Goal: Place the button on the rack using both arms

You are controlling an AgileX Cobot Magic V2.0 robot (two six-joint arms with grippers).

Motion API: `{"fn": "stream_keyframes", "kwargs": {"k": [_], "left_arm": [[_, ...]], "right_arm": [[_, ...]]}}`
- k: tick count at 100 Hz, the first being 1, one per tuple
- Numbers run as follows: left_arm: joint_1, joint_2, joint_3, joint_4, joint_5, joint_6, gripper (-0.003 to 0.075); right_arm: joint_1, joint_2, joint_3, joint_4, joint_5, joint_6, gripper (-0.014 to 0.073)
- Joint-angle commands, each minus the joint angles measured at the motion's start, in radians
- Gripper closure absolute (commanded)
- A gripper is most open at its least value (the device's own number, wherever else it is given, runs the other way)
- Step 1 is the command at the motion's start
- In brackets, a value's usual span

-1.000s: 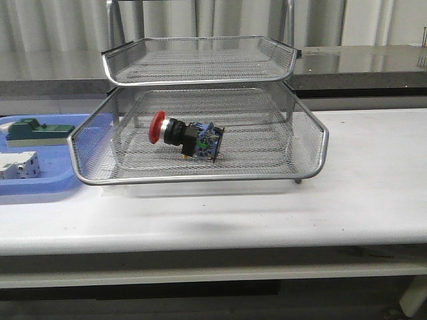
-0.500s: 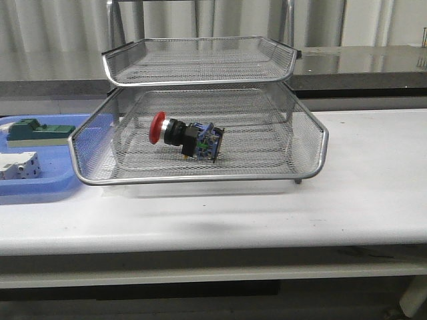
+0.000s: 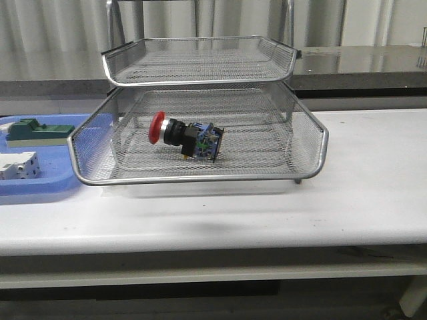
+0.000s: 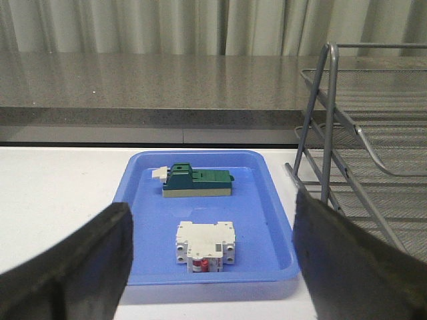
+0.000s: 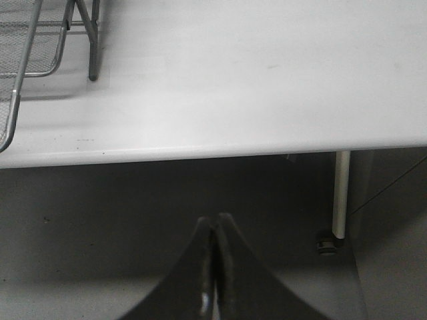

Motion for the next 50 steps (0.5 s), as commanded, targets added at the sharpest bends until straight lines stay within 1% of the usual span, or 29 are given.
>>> {"fn": "stream_keyframes", "kwargs": {"k": [1,14,21,28,35,50], "left_arm": [[0.001,0.004,-0.027,-0.012,-0.086,-0.012,0.0236],[0.001,0.004,-0.027,-0.012,-0.086,-0.012,0.0240],[0.001,0.004,-0.027,-0.012,-0.086,-0.012,0.0274],[0.001,0.004,-0.027,-0.012,-0.086,-0.012,0.0342],[0.001,0.004,-0.027,-0.012,-0.086,-0.012,0.0431],[0.001,0.004,-0.027,-0.012,-0.086,-0.012,0.0651]], "right_arm": [[-0.002,0.003,-0.025,-0.016,-0.061,-0.003,0.0662],[-0.002,0.003,-0.025,-0.016,-0.061,-0.003,0.0662],[-0.002,0.003,-0.025,-0.016,-0.061,-0.003,0.0662],[-0.002,0.003,-0.025,-0.016,-0.061,-0.003,0.0662],[-0.002,0.003,-0.025,-0.016,-0.061,-0.003,0.0662],[-0.002,0.003,-0.025,-0.016,-0.061,-0.003,0.0662]]}}
